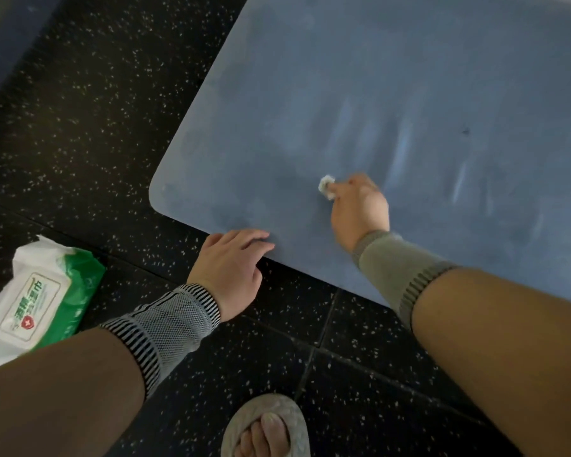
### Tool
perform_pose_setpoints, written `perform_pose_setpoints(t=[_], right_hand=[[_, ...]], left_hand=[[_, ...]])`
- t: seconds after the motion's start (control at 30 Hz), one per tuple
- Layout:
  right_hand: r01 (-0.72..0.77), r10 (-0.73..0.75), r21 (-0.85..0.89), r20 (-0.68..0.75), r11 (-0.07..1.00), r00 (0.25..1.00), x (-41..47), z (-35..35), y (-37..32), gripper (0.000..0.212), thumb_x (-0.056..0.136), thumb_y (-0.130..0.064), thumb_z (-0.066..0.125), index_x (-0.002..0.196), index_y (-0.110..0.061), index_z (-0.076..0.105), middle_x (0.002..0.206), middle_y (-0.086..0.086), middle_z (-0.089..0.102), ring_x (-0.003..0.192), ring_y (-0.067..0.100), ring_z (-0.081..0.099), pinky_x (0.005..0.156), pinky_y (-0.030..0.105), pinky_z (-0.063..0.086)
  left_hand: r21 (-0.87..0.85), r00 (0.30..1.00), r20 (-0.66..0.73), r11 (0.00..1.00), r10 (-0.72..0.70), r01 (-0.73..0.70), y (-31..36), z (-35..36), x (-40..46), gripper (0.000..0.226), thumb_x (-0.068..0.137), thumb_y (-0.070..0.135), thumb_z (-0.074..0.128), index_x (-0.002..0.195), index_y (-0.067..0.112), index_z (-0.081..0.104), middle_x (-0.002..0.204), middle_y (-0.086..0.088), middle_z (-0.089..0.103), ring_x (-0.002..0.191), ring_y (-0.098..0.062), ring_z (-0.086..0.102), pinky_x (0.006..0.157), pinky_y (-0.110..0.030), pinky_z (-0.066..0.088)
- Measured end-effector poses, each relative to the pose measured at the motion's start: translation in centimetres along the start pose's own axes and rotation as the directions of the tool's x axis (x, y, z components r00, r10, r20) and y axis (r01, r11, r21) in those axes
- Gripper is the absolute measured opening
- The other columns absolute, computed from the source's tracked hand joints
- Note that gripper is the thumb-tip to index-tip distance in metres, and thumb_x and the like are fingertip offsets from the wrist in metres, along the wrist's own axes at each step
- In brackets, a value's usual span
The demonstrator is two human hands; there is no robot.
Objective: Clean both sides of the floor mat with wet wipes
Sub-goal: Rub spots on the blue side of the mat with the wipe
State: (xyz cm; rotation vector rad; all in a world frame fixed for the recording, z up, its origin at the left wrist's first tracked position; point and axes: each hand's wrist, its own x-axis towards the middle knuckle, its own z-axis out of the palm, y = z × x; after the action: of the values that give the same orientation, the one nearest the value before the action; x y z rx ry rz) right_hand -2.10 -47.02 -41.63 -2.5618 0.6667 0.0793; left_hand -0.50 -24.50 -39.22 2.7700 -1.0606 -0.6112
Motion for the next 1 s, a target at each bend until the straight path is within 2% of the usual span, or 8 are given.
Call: perform_pose_setpoints(t=[0.17,0.4,0.5,0.63,0.7,0.77,0.83,1.0], right_hand=[[0.412,-0.416,0.069,0.248,0.909,0.875,-7.3,1.2,-2.0,0.027,0.089,-0.008,0.055,0.112,-0.016,0.067,0.093,0.002,0.053,0.082,0.02,0.049,0.072,0.028,0.044],[-0.021,0.023,-0.104,0.01,0.994,1.0,4.8,-0.8,-0.5,0.033,0.095,-0.011,0.044,0.122,-0.02,0.061,0.112,0.01,0.052,0.099,0.029,0.057,0.07,0.024,0.033],[0.164,-0.153,-0.083,0.128,0.983,0.98,0.7,0.8,-1.3,0.029,0.099,-0.025,0.041,0.117,-0.02,0.063,0.103,0.006,0.051,0.089,0.025,0.054,0.072,0.022,0.035],[0.503,-0.479,0.019,0.338,0.864,0.81,-3.7,0.8,-1.9,0.033,0.094,-0.014,0.046,0.121,-0.023,0.062,0.104,0.003,0.052,0.091,0.022,0.051,0.079,0.028,0.042],[0.448,-0.416,-0.087,0.25,0.89,0.874,0.0,0.2,-1.8,0.033,0.095,-0.013,0.044,0.123,-0.021,0.061,0.11,0.006,0.056,0.097,0.026,0.055,0.079,0.029,0.042],[0.162,-0.155,-0.132,0.065,0.978,0.986,4.4,-0.5,-1.2,0.03,0.096,-0.015,0.045,0.121,-0.016,0.061,0.096,0.0,0.057,0.087,0.021,0.057,0.068,0.022,0.04],[-0.027,0.026,-0.093,-0.007,0.995,1.0,6.5,-0.8,-1.2,0.03,0.096,-0.014,0.045,0.121,-0.019,0.061,0.09,-0.003,0.051,0.079,0.019,0.055,0.062,0.017,0.038],[0.381,-0.357,-0.053,0.249,0.923,0.9,-0.8,1.4,-3.4,0.028,0.096,-0.018,0.042,0.114,-0.017,0.062,0.105,0.009,0.054,0.094,0.03,0.056,0.071,0.027,0.037]], left_hand=[[-0.055,0.999,-0.027,0.998,-0.034,0.033,0.1,-0.2,0.4,0.043,0.088,0.019,0.055,0.13,0.026,0.056,0.14,0.01,0.047,0.128,-0.012,0.045,0.111,-0.034,0.024],[0.009,1.0,0.001,1.0,-0.015,0.015,-0.5,-0.6,0.0,0.041,0.09,0.021,0.053,0.131,0.024,0.056,0.141,0.01,0.046,0.129,-0.012,0.042,0.111,-0.037,0.027],[0.009,1.0,0.011,1.0,-0.029,0.029,-0.4,-0.5,0.3,0.042,0.092,0.024,0.049,0.133,0.028,0.053,0.143,0.013,0.043,0.131,-0.008,0.039,0.113,-0.034,0.023],[-0.015,0.998,-0.013,0.998,-0.054,0.054,-0.2,-0.6,0.4,0.041,0.091,0.023,0.05,0.131,0.028,0.056,0.142,0.014,0.046,0.129,-0.008,0.043,0.113,-0.034,0.023],[-0.008,0.999,0.001,0.999,-0.044,0.044,-0.3,-0.6,0.2,0.041,0.092,0.022,0.05,0.132,0.027,0.055,0.143,0.015,0.045,0.13,-0.008,0.043,0.113,-0.034,0.023],[-0.001,1.0,0.006,1.0,-0.028,0.028,-0.4,-0.6,0.1,0.041,0.092,0.02,0.051,0.132,0.024,0.055,0.144,0.013,0.044,0.13,-0.008,0.044,0.113,-0.035,0.023],[-0.004,1.0,0.002,1.0,-0.022,0.022,-0.5,-0.7,0.0,0.041,0.092,0.017,0.053,0.132,0.022,0.056,0.144,0.01,0.045,0.129,-0.01,0.046,0.113,-0.034,0.024],[-0.027,0.998,-0.018,0.998,-0.055,0.054,-0.3,-0.7,0.2,0.039,0.09,0.016,0.056,0.128,0.023,0.058,0.14,0.011,0.049,0.125,-0.009,0.048,0.111,-0.03,0.022]])
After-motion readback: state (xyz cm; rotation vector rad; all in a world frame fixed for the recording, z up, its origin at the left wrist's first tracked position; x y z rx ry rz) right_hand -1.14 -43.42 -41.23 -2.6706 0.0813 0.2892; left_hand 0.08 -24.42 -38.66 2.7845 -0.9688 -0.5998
